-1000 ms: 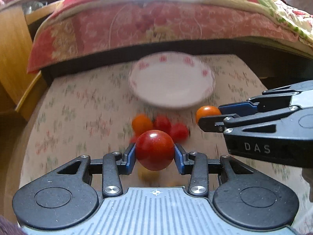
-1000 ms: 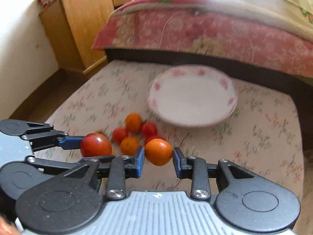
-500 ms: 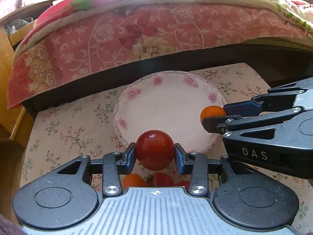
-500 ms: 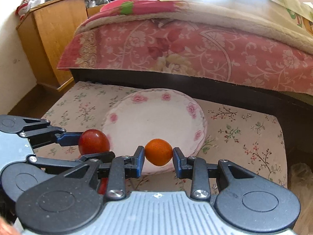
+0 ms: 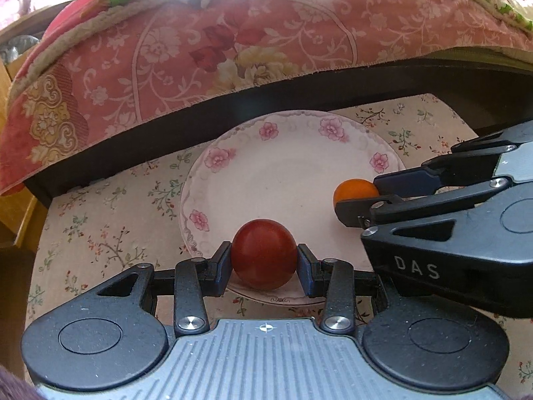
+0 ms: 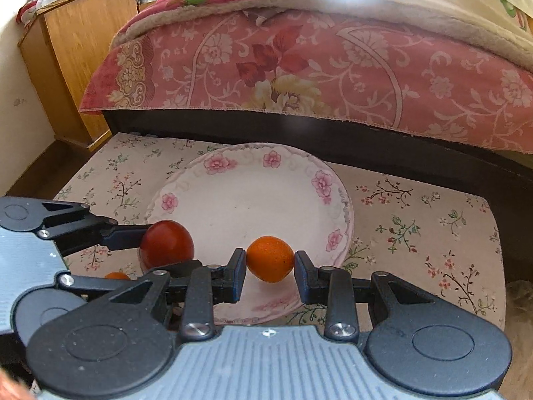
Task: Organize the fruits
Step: 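Carry both fruits over white plate while left tool opens, dropping tomato, then lower small orange into white plate and open right tool, then withdraw both tools from plate back toward remaining fruits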
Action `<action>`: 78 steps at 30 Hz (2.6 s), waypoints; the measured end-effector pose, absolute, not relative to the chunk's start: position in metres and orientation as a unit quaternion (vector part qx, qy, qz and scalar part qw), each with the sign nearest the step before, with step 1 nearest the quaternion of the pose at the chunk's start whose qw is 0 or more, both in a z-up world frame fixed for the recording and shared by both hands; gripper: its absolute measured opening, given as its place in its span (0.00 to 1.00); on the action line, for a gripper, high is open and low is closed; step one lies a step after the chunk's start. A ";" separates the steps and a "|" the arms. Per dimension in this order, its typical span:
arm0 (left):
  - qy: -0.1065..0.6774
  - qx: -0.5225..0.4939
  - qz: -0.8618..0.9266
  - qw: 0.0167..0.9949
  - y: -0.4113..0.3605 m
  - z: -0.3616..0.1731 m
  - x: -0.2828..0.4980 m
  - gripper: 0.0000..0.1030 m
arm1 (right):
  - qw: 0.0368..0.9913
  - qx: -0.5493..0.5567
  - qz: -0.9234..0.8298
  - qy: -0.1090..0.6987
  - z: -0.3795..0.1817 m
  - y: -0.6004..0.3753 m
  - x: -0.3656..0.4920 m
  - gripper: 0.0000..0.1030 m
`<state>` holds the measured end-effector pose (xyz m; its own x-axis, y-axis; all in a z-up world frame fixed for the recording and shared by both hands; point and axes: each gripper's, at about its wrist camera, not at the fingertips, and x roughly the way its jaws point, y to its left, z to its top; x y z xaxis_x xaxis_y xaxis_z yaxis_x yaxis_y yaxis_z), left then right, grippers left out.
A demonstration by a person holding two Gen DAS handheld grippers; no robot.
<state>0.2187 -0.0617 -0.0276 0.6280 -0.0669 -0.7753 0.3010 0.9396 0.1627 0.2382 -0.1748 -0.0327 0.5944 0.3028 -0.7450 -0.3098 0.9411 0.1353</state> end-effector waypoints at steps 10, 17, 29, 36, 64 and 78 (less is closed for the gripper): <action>0.420 0.143 -0.101 0.891 -0.062 -0.029 0.222 0.50 | 0.893 -0.008 0.166 0.417 -0.037 -0.173 0.245 0.35; 0.415 0.143 -0.100 0.893 -0.061 -0.028 0.223 0.58 | 0.896 -0.012 0.161 0.413 -0.035 -0.173 0.244 0.35; 0.408 0.141 -0.093 0.897 -0.059 -0.024 0.221 0.66 | 0.902 -0.015 0.154 0.404 -0.031 -0.173 0.245 0.44; 0.403 0.143 -0.090 0.899 -0.059 -0.022 0.219 0.68 | 0.905 -0.019 0.151 0.398 -0.029 -0.173 0.243 0.48; 0.382 0.130 -0.076 0.912 -0.046 0.008 0.190 0.80 | 0.914 -0.020 0.117 0.388 0.000 -0.180 0.215 0.55; 0.394 0.098 -0.074 0.911 -0.030 0.014 0.148 0.81 | 0.897 -0.031 0.103 0.429 -0.004 -0.188 0.159 0.55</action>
<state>0.1475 -0.0301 0.0142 0.6783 -0.0571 -0.7326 0.2123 0.9697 0.1209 0.1591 -0.1882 -0.0036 0.6101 0.1582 -0.7764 -0.2108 0.9770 0.0335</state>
